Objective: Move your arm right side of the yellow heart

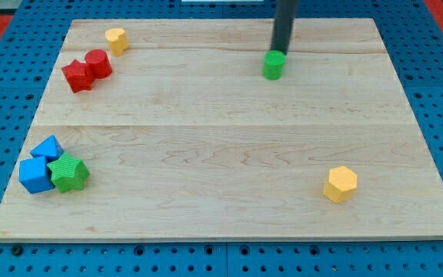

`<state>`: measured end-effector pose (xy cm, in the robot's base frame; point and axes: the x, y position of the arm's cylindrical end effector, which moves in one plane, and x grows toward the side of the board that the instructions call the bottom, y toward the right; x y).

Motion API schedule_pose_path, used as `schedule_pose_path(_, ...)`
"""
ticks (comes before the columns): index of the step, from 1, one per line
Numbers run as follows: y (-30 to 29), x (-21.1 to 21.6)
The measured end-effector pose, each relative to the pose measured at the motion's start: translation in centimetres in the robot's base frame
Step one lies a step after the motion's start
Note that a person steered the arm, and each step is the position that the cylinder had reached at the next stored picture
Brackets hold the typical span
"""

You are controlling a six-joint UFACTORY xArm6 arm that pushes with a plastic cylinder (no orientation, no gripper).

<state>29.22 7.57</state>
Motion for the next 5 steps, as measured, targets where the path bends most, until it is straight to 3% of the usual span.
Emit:
schedule_pose_path(1, -4.6, 2.4)
schedule_pose_path(5, -14.5, 2.4)
